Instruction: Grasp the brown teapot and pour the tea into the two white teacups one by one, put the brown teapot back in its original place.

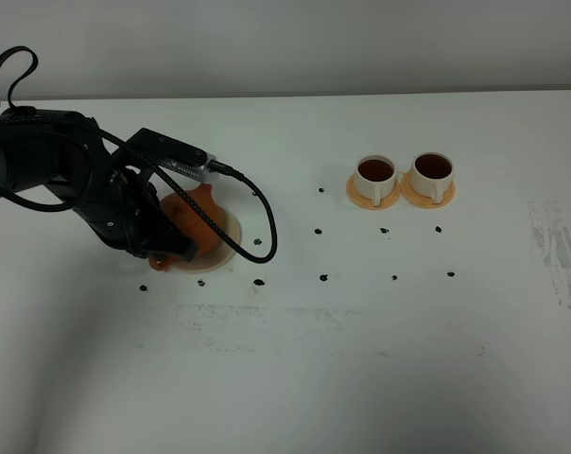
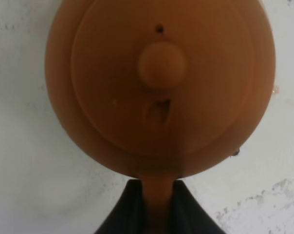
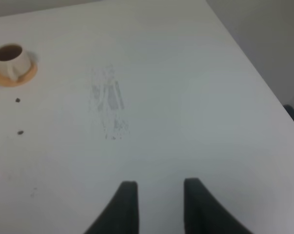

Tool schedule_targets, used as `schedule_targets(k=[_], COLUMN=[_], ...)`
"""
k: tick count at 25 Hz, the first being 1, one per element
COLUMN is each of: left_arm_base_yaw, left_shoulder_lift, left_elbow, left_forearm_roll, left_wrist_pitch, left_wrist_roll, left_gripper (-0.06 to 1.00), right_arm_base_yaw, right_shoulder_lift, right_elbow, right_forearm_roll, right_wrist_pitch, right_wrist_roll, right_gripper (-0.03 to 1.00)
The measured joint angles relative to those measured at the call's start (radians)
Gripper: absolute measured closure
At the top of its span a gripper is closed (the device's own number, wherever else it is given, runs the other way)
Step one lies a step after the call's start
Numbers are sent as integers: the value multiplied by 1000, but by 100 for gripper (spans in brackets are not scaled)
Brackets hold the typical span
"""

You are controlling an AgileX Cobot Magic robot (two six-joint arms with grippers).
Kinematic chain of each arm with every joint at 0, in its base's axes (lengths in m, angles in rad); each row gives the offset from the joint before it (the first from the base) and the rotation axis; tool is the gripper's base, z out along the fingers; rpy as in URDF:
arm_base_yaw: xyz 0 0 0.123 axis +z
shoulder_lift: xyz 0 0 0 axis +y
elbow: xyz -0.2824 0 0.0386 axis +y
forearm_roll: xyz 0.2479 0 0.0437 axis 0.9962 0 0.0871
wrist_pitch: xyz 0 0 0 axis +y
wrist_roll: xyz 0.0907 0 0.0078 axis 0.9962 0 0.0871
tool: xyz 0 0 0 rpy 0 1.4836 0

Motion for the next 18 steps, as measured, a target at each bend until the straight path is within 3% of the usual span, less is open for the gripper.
schedule_targets(k=[4, 12, 18], left_arm_base_yaw=[0, 0, 0], left_shoulder_lift=[0, 0, -72], left_elbow=[0, 0, 0], left_forearm_roll=[-5, -7, -7], left_wrist_pitch=[-3, 0, -1], left_wrist_roll=[0, 0, 6], left_gripper=[82, 50, 47], right_arm_base_yaw=[0, 0, 0], right_shoulder_lift=[0, 0, 0], right_elbow=[0, 0, 0], right_forearm_roll=[0, 0, 0], right_wrist_pitch=[0, 0, 0], right_wrist_roll=[0, 0, 0], right_gripper=[75, 75, 75])
